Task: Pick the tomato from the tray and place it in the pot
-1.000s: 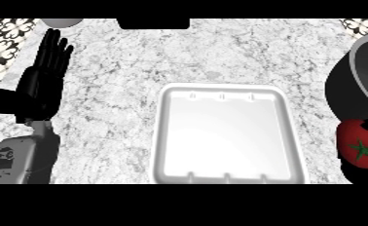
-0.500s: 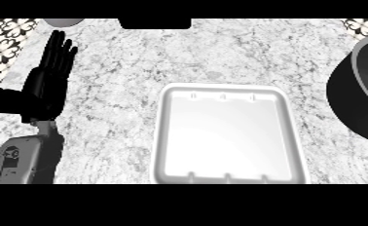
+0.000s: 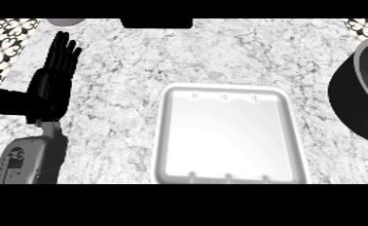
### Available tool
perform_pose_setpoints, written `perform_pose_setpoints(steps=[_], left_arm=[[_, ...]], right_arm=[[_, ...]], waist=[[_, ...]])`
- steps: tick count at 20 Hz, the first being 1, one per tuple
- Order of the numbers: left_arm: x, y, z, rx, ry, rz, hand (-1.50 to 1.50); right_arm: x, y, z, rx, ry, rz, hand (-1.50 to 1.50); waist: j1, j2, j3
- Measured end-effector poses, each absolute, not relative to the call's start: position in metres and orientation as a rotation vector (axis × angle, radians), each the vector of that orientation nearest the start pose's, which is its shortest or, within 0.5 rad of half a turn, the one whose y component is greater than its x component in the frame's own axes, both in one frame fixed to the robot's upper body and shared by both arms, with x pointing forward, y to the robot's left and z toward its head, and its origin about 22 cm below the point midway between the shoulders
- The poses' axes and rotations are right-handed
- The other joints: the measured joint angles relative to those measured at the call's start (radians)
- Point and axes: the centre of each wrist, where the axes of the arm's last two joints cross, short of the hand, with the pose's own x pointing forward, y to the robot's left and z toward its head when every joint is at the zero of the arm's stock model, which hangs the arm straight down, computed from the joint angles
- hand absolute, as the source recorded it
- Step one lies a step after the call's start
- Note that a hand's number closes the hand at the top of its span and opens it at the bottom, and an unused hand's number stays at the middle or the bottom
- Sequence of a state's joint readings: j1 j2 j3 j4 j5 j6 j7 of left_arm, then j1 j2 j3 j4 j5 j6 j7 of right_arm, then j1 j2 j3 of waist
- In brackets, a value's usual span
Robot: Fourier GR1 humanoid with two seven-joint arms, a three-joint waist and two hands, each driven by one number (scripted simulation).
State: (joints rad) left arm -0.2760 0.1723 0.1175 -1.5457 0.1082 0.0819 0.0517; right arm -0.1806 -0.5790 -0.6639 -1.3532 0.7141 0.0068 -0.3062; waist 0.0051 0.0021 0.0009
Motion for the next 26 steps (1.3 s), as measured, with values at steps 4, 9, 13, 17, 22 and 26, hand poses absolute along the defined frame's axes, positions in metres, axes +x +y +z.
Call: perform_pose_setpoints(steps=[4, 9, 13, 17, 22, 26], left_arm=[[0.303, 0.265, 0.079, 0.096, -1.762, 0.042, 0.0], [0.305, 0.266, 0.079, 0.092, -1.765, 0.038, 0.0], [0.307, 0.267, 0.081, 0.089, -1.77, 0.036, 0.0], [0.304, 0.266, 0.082, 0.09, -1.768, 0.038, 0.0], [0.307, 0.267, 0.082, 0.096, -1.766, 0.046, 0.0], [0.304, 0.267, 0.082, 0.094, -1.765, 0.041, 0.0]], right_arm=[[0.252, -0.505, 0.112, -1.367, -1.451, 0.549, 1.5], [0.268, -0.515, 0.09, -1.26, -1.348, 0.57, -1.5], [0.273, -0.525, 0.081, -1.108, -1.315, 0.558, -1.5], [0.282, -0.526, 0.078, -1.01, -1.36, 0.611, -1.5], [0.283, -0.528, 0.074, -0.932, -1.511, 0.544, -1.5], [0.285, -0.533, 0.078, -0.858, -1.588, 0.372, -1.5]], waist=[[0.005, 0.001, 0.0], [0.013, 0.004, 0.001], [0.014, 0.002, -0.005], [0.011, -0.001, -0.01], [0.002, -0.003, -0.012], [0.001, -0.004, -0.01]])
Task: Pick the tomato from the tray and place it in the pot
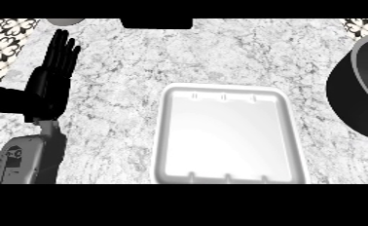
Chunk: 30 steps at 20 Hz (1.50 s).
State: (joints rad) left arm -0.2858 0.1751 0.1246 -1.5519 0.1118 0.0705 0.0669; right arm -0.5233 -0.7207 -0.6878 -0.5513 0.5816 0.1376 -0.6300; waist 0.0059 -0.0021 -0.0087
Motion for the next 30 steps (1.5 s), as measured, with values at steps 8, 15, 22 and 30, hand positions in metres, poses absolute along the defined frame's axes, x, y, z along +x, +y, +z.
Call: perform_pose_setpoints(steps=[8, 15, 22, 30], left_arm=[[0.301, 0.266, 0.08, 0.1, -1.766, 0.046, 0.0], [0.301, 0.267, 0.079, 0.099, -1.767, 0.038, 0.0], [0.304, 0.258, 0.082, 0.089, -1.772, 0.039, 0.0], [0.305, 0.265, 0.079, 0.088, -1.776, 0.043, 0.0]], right_arm=[[0.263, -0.56, 0.084, -0.733, -1.675, 0.027, -1.5], [0.221, -0.596, 0.095, -0.716, -1.746, -0.143, -1.5], [0.174, -0.623, 0.104, -0.752, -1.746, -0.224, -1.5], [0.14, -0.638, 0.113, -0.794, -1.723, -0.26, -1.5]], waist=[[-0.001, 0.003, 0.007], [0.007, 0.01, 0.012], [0.011, 0.014, 0.016], [0.009, 0.015, 0.019]])
